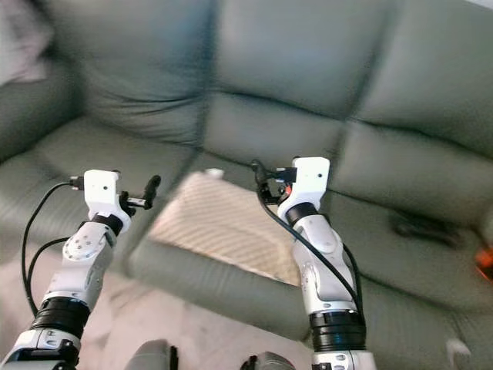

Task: Move the pillow to the sofa

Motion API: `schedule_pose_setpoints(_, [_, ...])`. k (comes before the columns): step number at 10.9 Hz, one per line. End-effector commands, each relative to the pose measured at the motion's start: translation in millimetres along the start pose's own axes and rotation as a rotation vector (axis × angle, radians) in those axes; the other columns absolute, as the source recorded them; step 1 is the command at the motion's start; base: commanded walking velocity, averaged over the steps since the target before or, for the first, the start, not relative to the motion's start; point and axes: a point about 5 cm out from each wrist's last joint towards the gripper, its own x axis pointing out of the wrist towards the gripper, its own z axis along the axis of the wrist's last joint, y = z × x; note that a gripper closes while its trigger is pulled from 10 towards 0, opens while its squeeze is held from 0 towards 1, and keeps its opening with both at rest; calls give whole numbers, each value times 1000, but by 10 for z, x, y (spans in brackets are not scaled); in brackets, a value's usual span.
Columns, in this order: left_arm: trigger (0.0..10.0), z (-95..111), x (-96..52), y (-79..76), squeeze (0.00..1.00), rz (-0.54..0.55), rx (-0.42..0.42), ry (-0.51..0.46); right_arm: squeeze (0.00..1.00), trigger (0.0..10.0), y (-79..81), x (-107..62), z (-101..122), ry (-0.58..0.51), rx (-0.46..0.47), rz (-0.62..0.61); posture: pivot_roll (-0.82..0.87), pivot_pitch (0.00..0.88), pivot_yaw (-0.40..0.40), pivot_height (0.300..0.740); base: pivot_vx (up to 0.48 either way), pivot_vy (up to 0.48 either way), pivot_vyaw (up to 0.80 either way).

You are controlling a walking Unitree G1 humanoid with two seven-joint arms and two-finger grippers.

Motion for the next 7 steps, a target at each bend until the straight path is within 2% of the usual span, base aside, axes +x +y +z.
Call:
schedule_pose_setpoints(1, [10000, 3, 17, -16, 0, -5, 7, 2, 0, 10000, -19, -7, 15, -6, 1, 2, -80, 0, -60, 740, 0, 0, 800])
schedule_pose_setpoints(3, [10000, 7, 26, -14, 0, -6, 5, 4, 0, 10000, 5, -10, 11, -9, 11, 19, -81, 0, -55, 740, 0, 0, 800])
schedule_pose_setpoints(7, [10000, 17, 27, 4, 0, -13, 36, -3, 0, 10000, 38, -7, -6, -7, 32, 27, -79, 0, -52, 740, 0, 396, 800])
